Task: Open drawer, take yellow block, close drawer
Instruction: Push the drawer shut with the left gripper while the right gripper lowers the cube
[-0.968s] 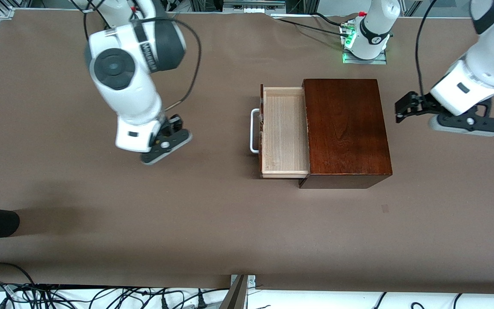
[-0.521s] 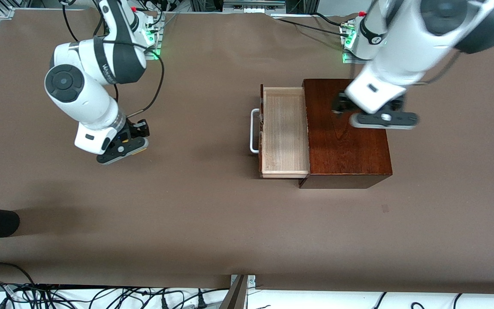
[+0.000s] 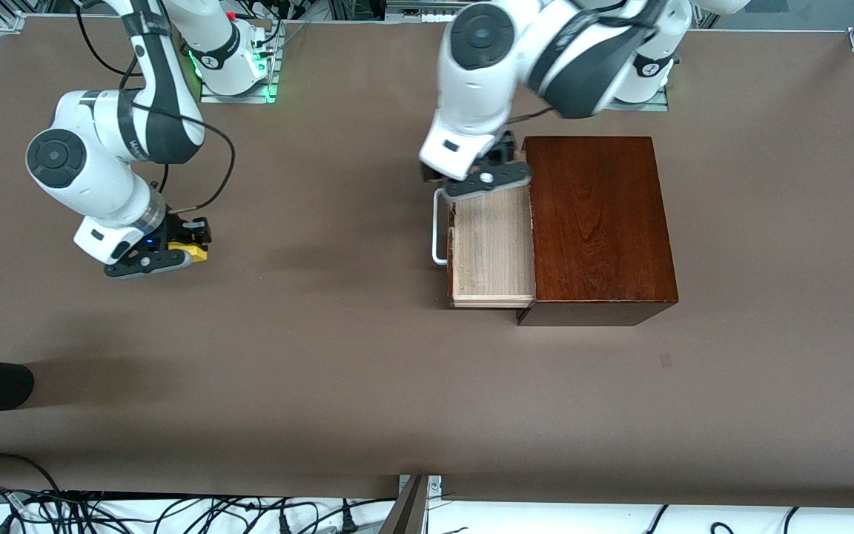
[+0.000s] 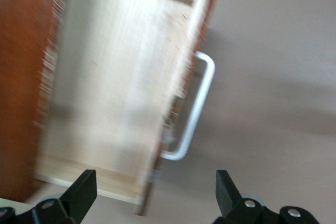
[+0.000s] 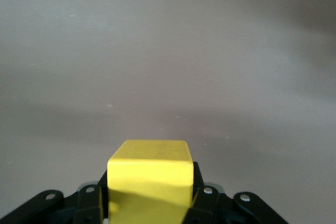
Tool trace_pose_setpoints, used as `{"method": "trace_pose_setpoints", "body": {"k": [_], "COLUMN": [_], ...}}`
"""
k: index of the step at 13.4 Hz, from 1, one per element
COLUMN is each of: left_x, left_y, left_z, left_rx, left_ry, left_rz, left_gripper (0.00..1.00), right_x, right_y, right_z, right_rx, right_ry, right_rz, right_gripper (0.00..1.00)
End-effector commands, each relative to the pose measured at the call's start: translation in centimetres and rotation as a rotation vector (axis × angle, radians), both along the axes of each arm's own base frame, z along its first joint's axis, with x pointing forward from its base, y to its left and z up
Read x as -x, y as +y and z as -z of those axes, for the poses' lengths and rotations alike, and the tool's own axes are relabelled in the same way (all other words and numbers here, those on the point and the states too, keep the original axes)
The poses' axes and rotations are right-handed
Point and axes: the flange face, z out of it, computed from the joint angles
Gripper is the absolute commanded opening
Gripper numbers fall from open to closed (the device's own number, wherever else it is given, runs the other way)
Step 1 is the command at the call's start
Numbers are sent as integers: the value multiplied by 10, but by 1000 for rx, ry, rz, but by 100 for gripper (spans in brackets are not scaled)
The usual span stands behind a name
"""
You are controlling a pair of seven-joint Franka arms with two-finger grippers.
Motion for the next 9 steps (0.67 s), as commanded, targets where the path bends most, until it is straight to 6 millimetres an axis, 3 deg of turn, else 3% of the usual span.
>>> {"method": "trace_pose_setpoints", "body": {"k": [1,4,6,9], "left_x": [7,20,25,24], "left_y": [-50,-100,-119,-118], "left_z": [32,74,98,129], "left_rx": [39,42,23,-1], "left_ry": [5,15,33,65], "left_rz": [-125,-255,-354,-370], "left_gripper": [100,96,64,0], "right_x": [16,19,19,19], "right_y": [-19,-39,-45,-56], "right_z": [20,48,60,84], "right_rx": [-24,-41,-19,-38], "right_ry": [-65,-87,-77,-65], "right_rz": [61,158,160,175], "right_gripper": [3,3,2,2]}}
